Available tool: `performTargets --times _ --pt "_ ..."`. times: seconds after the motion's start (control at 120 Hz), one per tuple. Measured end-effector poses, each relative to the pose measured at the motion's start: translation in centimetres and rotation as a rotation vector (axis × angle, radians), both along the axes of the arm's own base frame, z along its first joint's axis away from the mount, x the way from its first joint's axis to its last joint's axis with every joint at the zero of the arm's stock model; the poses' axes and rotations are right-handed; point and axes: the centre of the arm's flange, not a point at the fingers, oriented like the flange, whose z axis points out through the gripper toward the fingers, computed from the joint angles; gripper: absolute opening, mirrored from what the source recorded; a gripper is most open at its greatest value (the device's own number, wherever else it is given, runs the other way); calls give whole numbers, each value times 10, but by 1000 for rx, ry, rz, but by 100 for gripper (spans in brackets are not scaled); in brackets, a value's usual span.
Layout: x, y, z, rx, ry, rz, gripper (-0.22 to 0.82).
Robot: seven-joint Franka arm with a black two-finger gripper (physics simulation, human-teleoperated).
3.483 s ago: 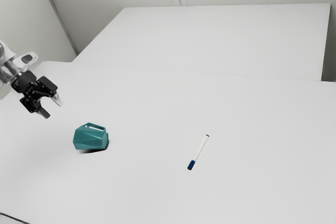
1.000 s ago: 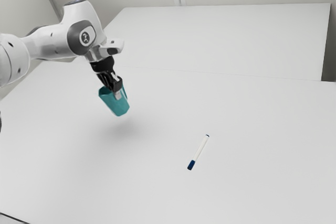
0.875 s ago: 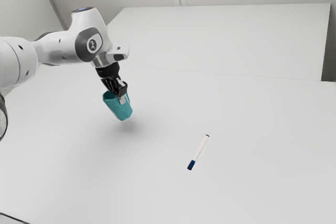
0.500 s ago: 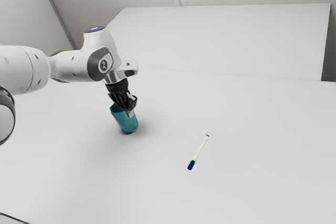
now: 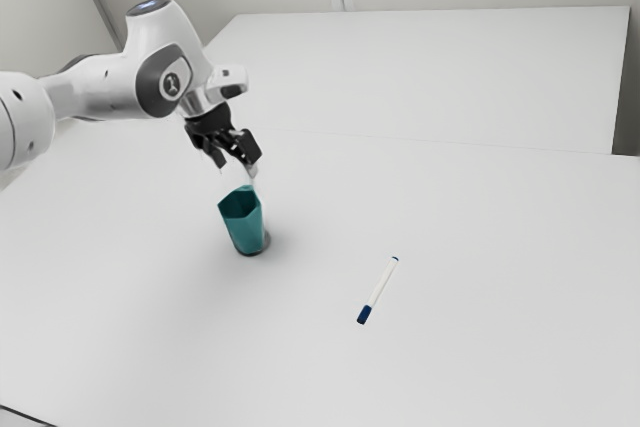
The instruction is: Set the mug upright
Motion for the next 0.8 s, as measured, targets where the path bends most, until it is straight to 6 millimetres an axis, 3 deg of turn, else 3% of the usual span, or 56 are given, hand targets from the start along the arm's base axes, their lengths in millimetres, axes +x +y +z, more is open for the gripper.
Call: performTargets --times 0.183,0.383,0.492,0.8 --pt "11 1 75 -3 -22 7 58" --pt "-4 3 134 -5 -9 14 59" --pt "-15 3 145 -6 21 17 60" --pt "-23 5 141 -8 86 25 60"
